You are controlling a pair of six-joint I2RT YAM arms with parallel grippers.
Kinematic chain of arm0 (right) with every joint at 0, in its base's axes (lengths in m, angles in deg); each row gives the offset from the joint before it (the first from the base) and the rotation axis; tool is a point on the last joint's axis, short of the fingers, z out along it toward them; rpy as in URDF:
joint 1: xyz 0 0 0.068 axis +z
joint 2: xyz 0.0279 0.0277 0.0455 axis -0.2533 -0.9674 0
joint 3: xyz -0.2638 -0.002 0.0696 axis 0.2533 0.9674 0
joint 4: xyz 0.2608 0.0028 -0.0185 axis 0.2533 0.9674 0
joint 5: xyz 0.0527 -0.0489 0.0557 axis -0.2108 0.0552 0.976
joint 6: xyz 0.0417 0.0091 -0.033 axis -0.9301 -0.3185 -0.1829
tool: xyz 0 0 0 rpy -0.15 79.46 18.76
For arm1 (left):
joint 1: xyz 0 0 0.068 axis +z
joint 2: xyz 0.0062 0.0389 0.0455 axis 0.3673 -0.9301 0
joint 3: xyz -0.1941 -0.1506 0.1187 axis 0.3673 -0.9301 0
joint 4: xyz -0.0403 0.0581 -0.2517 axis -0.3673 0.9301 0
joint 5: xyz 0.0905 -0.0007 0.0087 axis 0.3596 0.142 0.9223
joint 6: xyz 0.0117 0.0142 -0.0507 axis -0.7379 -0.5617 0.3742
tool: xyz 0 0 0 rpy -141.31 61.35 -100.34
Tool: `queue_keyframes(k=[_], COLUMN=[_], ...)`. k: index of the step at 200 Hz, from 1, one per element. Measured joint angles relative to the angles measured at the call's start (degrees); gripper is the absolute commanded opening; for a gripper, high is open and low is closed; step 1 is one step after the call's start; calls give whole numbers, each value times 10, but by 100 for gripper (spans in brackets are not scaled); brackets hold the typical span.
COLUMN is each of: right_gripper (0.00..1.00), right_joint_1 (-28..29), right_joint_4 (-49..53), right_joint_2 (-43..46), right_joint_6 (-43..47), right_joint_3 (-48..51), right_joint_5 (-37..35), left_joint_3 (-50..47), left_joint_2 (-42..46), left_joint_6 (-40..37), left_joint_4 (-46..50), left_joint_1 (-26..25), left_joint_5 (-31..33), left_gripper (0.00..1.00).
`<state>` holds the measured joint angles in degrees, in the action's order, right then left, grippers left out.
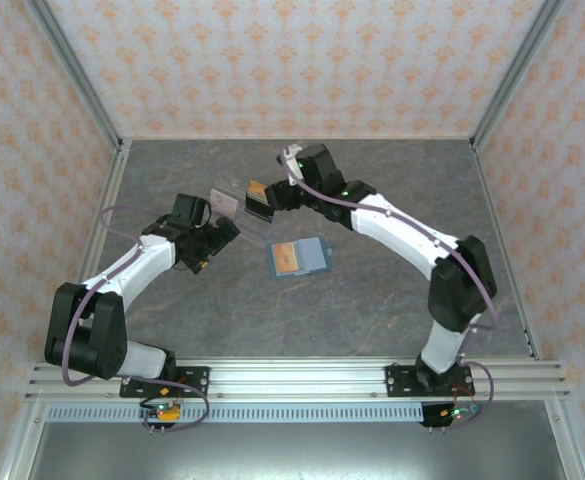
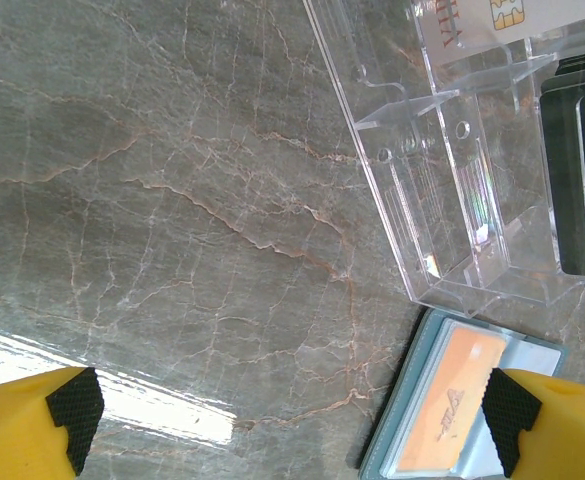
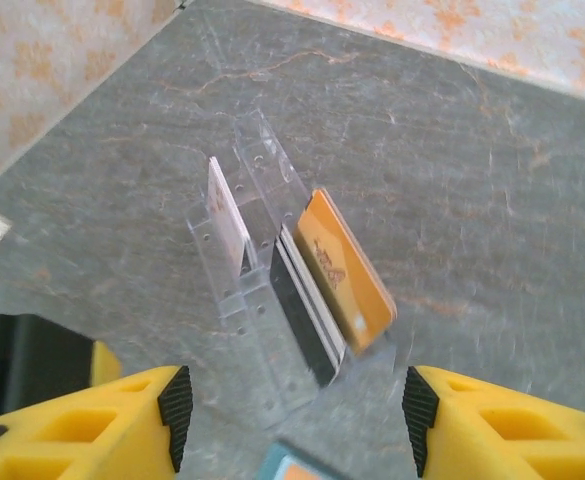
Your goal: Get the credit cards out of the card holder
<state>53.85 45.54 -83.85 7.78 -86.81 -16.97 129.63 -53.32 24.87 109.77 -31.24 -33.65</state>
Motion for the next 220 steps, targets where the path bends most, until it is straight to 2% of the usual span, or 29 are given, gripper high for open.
queue_keyframes(k=[23, 65, 85, 134, 220], right_gripper=[59, 54, 50, 50, 51], right_joint_1=[0, 0, 0, 0, -7], right_joint_4=[9, 64, 72, 95, 118], right_joint_2=[29, 10, -24, -119, -153], right_joint_6=[-72, -157, -185, -224, -243], right_joint_3=[65, 140, 137, 82, 52], right_joint_5=[-6, -19, -16, -6, -3], left_joint_3=[0, 0, 3, 22, 60], left_joint_2=[0, 0, 0, 0, -17], left_joint_6=[-2, -4, -10, -19, -28], left_joint_4=[0, 0, 2, 9, 24], left_joint_1=[0, -5, -19, -38, -72], left_joint_5=[0, 2, 7, 20, 46], left_gripper=[100, 100, 100, 100, 100])
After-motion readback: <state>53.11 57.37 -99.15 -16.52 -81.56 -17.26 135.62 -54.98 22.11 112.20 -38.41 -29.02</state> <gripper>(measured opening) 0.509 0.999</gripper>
